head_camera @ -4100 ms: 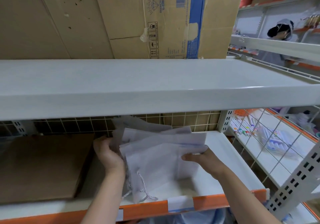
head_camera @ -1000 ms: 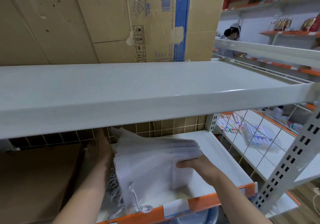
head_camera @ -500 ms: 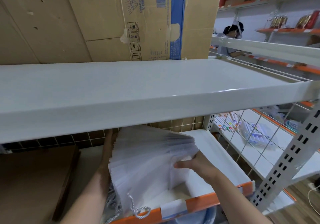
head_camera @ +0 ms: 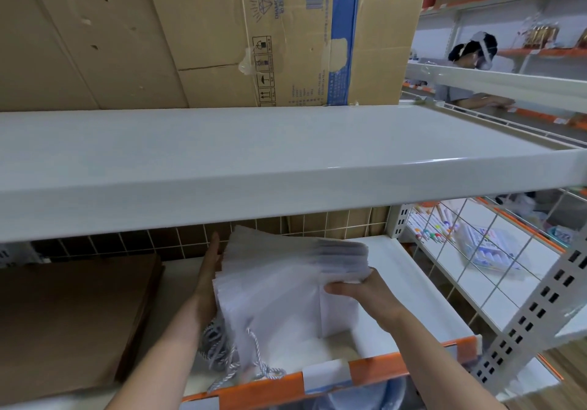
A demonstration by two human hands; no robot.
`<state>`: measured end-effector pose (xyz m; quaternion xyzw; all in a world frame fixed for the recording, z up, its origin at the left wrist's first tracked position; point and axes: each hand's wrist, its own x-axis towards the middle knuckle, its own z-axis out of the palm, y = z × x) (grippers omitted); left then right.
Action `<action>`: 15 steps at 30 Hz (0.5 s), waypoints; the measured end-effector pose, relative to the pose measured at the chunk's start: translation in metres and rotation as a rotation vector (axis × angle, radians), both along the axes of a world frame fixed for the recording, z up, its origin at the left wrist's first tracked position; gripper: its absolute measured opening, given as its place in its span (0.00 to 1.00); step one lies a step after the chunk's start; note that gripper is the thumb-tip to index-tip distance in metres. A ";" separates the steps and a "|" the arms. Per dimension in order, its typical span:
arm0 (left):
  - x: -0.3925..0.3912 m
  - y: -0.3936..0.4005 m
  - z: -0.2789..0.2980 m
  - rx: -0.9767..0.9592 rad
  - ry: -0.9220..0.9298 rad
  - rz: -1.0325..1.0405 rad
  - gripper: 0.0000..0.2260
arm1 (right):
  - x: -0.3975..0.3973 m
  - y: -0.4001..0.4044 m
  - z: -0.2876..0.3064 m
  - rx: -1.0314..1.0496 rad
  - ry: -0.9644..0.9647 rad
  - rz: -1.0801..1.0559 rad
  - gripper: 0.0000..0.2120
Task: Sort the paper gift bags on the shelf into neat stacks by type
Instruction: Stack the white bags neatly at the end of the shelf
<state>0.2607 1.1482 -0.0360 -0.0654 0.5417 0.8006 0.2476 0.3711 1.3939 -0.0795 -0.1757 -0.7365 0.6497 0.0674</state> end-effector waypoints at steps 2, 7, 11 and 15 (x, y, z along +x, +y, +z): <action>0.003 -0.009 -0.011 -0.047 0.012 -0.047 0.30 | -0.001 -0.004 -0.001 -0.020 -0.009 -0.041 0.14; 0.024 -0.013 -0.021 -0.132 0.056 -0.075 0.32 | -0.006 -0.011 -0.008 0.019 0.001 -0.072 0.27; 0.028 -0.017 -0.027 -0.179 0.088 -0.119 0.37 | -0.007 -0.016 -0.010 0.055 0.020 -0.156 0.29; 0.045 -0.016 -0.014 -0.289 0.251 -0.272 0.24 | -0.011 -0.017 -0.006 0.053 -0.011 -0.223 0.34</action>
